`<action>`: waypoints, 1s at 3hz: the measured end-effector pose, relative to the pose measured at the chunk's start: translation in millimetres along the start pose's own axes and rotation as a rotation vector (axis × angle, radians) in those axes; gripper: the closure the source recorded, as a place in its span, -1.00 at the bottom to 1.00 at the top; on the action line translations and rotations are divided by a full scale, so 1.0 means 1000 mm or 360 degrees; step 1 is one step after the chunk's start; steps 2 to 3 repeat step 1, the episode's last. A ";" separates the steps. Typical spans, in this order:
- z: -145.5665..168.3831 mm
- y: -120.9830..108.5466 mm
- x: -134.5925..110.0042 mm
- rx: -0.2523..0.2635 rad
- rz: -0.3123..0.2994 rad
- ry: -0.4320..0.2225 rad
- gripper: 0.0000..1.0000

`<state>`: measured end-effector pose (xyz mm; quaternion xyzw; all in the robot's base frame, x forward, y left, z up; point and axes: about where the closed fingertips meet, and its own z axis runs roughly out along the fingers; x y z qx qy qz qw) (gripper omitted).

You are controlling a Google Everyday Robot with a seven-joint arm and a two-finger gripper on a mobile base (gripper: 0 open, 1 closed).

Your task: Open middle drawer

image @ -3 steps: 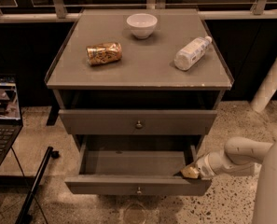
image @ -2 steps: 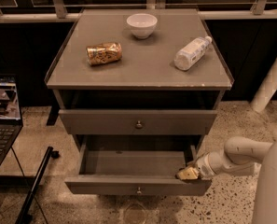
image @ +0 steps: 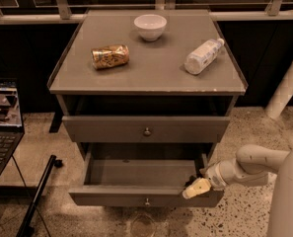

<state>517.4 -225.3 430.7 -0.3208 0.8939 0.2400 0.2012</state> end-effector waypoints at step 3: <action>-0.002 0.006 -0.002 -0.0039 -0.0052 -0.0006 -1.00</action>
Offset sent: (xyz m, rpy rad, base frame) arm 0.0000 0.0000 0.0000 0.0000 0.0000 0.0000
